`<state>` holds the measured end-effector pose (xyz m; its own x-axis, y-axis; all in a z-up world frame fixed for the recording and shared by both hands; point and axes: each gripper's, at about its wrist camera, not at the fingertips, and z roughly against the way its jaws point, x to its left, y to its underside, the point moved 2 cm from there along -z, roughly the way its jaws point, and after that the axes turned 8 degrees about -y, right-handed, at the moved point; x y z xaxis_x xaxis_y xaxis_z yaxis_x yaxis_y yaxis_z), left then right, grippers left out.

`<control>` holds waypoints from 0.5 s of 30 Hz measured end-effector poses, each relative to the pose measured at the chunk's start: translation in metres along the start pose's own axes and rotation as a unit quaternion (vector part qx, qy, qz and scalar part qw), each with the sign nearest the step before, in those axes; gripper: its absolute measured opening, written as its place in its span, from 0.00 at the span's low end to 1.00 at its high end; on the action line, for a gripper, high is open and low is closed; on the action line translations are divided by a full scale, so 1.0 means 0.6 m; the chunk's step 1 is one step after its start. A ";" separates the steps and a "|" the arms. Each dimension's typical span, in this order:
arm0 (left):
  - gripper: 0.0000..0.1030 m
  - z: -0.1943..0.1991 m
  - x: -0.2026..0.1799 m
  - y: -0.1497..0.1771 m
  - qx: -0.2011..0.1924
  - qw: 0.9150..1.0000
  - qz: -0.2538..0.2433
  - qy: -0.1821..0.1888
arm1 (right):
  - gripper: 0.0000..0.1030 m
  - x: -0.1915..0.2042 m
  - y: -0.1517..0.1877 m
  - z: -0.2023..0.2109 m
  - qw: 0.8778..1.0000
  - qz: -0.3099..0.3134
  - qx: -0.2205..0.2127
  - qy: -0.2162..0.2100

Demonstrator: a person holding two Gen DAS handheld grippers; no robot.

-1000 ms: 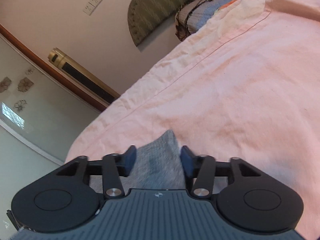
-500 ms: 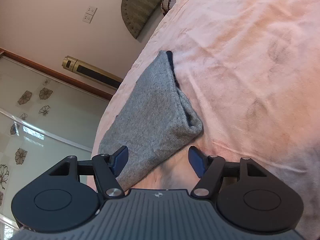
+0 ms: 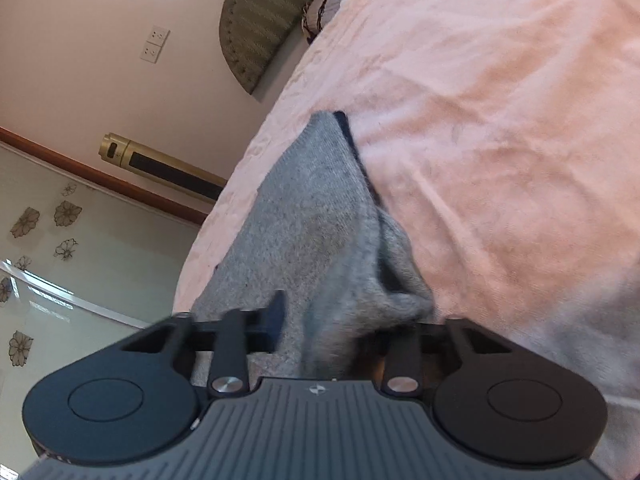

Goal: Fold small clothes

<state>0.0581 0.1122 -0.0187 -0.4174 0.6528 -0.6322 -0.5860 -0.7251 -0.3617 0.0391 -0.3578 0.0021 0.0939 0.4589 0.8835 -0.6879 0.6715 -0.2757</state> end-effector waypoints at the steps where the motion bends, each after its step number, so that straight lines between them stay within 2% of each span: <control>1: 0.07 0.006 -0.002 0.001 -0.006 1.000 -0.008 -0.002 | 0.15 -0.005 -0.001 0.002 1.000 -0.008 -0.003 -0.011; 7: 0.06 0.071 -0.036 0.000 -0.034 0.998 -0.039 0.025 | 0.14 0.029 -0.013 0.028 0.999 0.008 0.002 -0.040; 11: 0.06 0.129 -0.024 0.008 -0.016 0.998 -0.031 0.052 | 0.13 0.055 -0.015 0.074 0.997 0.023 0.007 -0.066; 13: 0.06 0.156 -0.002 0.023 -0.010 0.998 -0.047 0.051 | 0.13 0.057 -0.007 0.108 0.997 0.030 0.015 -0.073; 15: 0.06 0.169 0.029 0.040 0.001 0.998 -0.063 0.028 | 0.13 0.045 0.012 0.137 0.996 0.025 0.033 -0.077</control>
<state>-0.0339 0.1285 0.0312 -0.3016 0.7249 -0.6194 -0.6328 -0.6381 -0.4387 -0.0223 -0.3881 0.0551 -0.0496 0.3920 0.9186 -0.7355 0.6079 -0.2991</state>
